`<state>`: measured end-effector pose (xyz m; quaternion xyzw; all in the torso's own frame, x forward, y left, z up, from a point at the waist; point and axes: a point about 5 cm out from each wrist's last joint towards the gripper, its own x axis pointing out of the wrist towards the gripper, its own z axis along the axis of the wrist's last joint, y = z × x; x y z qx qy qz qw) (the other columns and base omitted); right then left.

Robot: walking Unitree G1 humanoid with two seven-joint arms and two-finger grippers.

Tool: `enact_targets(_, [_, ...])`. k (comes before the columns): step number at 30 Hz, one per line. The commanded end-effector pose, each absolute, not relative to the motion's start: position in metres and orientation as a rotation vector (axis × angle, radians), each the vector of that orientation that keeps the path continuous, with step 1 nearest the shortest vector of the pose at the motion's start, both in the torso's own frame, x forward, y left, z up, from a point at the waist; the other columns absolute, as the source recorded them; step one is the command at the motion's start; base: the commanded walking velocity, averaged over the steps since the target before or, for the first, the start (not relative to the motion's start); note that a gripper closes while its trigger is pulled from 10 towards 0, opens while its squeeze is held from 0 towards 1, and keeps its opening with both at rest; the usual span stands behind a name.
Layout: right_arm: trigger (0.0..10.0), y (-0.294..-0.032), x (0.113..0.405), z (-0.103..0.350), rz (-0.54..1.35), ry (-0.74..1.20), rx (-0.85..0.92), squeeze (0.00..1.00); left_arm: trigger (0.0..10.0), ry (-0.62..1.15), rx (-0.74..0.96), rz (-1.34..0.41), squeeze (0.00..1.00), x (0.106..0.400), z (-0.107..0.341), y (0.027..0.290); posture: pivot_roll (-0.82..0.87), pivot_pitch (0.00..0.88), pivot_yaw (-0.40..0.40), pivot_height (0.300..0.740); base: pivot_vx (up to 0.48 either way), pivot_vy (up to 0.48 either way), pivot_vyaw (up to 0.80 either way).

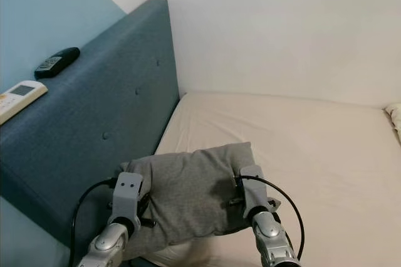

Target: Clean up the room

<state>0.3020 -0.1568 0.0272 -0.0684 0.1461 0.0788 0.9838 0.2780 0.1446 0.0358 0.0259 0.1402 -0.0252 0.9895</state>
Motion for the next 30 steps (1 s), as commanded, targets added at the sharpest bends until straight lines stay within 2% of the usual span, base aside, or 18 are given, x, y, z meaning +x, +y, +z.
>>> enact_targets(1, [10.0, -0.151, 0.302, 0.029, 0.181, 0.278, -0.142, 0.00, 10.0, 0.260, 0.060, -0.021, 0.00, 0.281, 0.041, 0.149, -0.01, 0.107, -0.044, 0.740, 0.000, 0.000, 0.00])
enact_targets(7, [10.0, -0.152, 0.303, 0.029, 0.180, 0.276, -0.144, 0.00, 10.0, 0.248, 0.052, -0.023, 0.00, 0.281, 0.042, 0.149, -0.01, 0.106, -0.044, 0.740, 0.000, 0.000, 0.00])
enact_targets(13, [10.0, -0.152, 0.303, 0.030, 0.178, 0.275, -0.143, 0.00, 10.0, 0.244, 0.024, -0.037, 0.00, 0.282, 0.043, 0.147, -0.01, 0.107, -0.043, 0.740, 0.000, 0.480, 0.00])
enact_targets(25, [10.0, -0.159, 0.312, 0.035, 0.209, 0.315, -0.146, 0.00, 10.0, 0.215, -0.004, -0.118, 0.00, 0.277, 0.049, 0.139, -0.01, 0.098, -0.047, 0.740, 0.000, 0.000, 0.00])
enact_targets(30, [10.0, -0.163, 0.317, 0.040, 0.257, 0.311, -0.281, 0.00, 10.0, 0.290, 0.014, -0.249, 0.00, 0.268, 0.040, 0.122, -0.01, 0.093, -0.053, 0.740, 0.000, 0.000, 0.00])
